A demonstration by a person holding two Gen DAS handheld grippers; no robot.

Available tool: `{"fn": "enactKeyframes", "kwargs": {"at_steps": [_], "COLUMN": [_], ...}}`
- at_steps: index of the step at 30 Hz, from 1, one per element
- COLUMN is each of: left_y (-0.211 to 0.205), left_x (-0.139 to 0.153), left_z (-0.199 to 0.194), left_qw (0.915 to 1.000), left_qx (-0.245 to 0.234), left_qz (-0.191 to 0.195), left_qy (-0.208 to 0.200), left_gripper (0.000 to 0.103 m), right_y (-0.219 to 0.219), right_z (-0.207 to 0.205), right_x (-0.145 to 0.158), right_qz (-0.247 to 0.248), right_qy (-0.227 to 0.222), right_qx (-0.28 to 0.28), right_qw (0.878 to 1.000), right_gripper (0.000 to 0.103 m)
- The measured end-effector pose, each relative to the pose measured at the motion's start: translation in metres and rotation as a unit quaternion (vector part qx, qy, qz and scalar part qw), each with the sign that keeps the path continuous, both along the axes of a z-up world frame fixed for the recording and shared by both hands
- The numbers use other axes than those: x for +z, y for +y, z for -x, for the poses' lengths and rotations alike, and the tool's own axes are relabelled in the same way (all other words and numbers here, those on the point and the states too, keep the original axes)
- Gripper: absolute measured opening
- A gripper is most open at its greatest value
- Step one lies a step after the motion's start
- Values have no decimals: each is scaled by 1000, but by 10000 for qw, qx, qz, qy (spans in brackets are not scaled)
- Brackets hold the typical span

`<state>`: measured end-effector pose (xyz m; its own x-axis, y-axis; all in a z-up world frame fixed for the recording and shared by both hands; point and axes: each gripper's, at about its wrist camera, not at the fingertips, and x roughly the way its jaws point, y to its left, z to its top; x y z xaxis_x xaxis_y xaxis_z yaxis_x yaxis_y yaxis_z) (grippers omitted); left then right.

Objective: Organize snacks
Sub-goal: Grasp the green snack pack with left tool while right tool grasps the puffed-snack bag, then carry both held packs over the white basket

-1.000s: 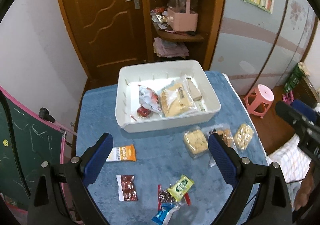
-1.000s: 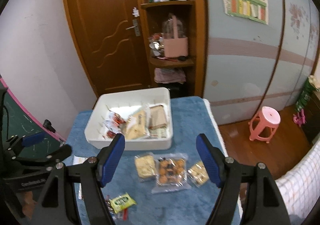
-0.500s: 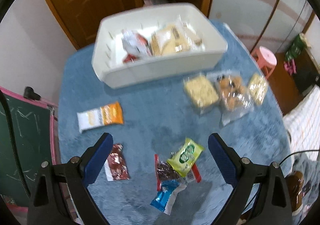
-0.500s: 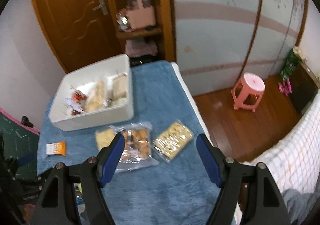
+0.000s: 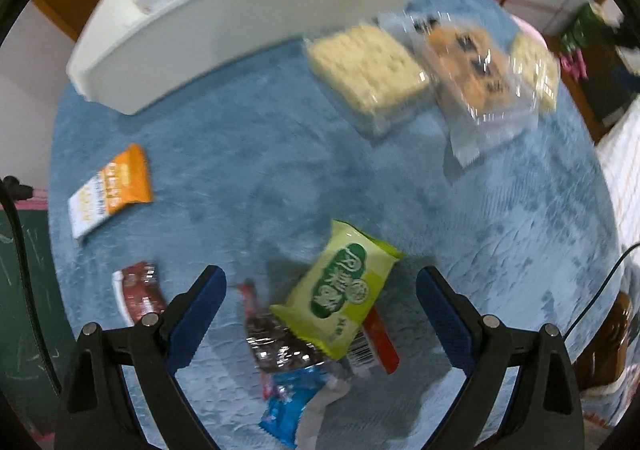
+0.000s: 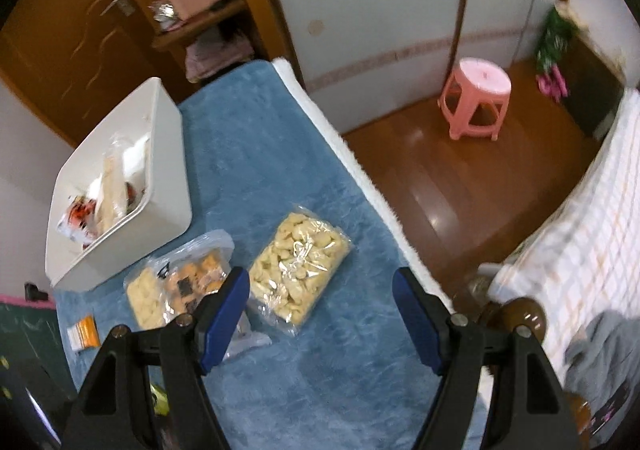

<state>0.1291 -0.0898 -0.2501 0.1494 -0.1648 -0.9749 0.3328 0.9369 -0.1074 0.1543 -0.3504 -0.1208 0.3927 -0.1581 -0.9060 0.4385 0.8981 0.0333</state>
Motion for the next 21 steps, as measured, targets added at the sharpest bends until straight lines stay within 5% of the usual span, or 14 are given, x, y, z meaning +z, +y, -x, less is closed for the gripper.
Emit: {"fn": "enactKeyframes", "kwargs": {"at_steps": [6,14,21], "left_y": [-17,-15,2], "left_x": [-30,-38,-37], "left_z": [3,3,0], "left_qw": [9993,9996,9994], "left_qx": [-111,-50,61], "left_qz": [-122,-83,246], "left_qy": [338,281,246], "left_gripper": [95,91,62], "right_y": [-15,5,15], "right_z": [-28,-58,-56], "right_x": [-34,-75,-83], "right_qz": [-421,-157,122], "right_qy": [217,919,952], "right_qx": [-314,-170,-77], "right_qw": [9984,9955,9954], "right_gripper": [75,77,74]}}
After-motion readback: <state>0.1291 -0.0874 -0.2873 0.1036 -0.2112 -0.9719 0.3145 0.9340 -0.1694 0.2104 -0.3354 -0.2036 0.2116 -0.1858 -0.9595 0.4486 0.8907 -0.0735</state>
